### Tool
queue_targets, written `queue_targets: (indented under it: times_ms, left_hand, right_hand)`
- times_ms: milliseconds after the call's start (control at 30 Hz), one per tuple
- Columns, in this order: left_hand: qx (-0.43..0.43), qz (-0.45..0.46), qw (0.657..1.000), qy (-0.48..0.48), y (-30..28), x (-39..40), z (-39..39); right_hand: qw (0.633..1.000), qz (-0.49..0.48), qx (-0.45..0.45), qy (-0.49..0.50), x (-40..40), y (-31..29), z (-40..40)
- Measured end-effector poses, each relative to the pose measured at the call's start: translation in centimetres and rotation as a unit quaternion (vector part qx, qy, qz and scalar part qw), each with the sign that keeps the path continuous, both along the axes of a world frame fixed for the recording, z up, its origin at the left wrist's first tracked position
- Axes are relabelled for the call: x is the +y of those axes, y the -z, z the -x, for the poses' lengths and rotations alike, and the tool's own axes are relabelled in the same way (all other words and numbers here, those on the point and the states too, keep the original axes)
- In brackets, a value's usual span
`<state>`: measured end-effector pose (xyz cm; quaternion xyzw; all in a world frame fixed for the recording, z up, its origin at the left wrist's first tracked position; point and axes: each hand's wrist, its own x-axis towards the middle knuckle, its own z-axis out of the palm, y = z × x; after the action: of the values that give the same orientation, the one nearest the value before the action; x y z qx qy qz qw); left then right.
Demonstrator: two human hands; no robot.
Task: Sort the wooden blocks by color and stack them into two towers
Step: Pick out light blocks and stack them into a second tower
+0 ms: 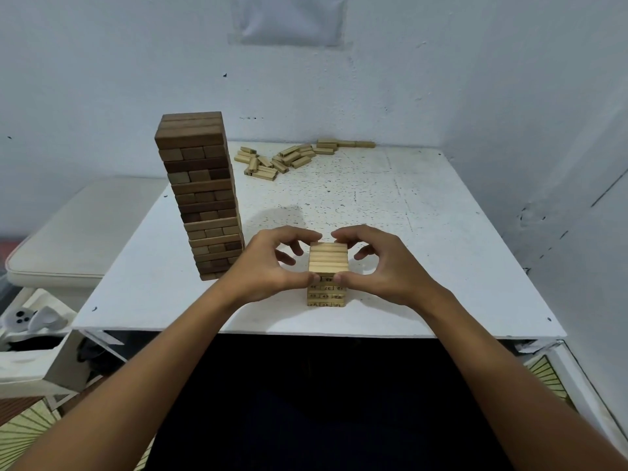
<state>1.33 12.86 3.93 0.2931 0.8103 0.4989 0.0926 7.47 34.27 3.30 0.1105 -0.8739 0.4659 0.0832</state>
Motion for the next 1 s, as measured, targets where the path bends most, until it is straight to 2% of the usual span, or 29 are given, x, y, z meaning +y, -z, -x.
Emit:
queue_targets:
  times_ms: [433, 733, 867, 1000]
  left_hand:
    - [0.028, 0.003, 1.000, 0.006, -1.1, 0.7, -0.1]
    - [0.092, 0.007, 0.994, -0.051, -6.1, 5.9, 2.6]
    - [0.114, 0.048, 0.989, -0.075, -8.0, 9.6, 6.7]
    - [0.113, 0.125, 0.980, -0.108, -7.5, 12.1, 12.2]
  right_hand:
    - [0.999, 0.039, -0.003, 0.009, 1.0, -0.6, -0.1]
    - [0.999, 0.017, 0.003, 0.051, 3.4, -5.6, 2.7]
    - [0.997, -0.007, 0.003, 0.081, 5.7, -8.0, 6.4]
    - [0.993, -0.040, -0.008, 0.111, 8.7, -8.3, 11.4]
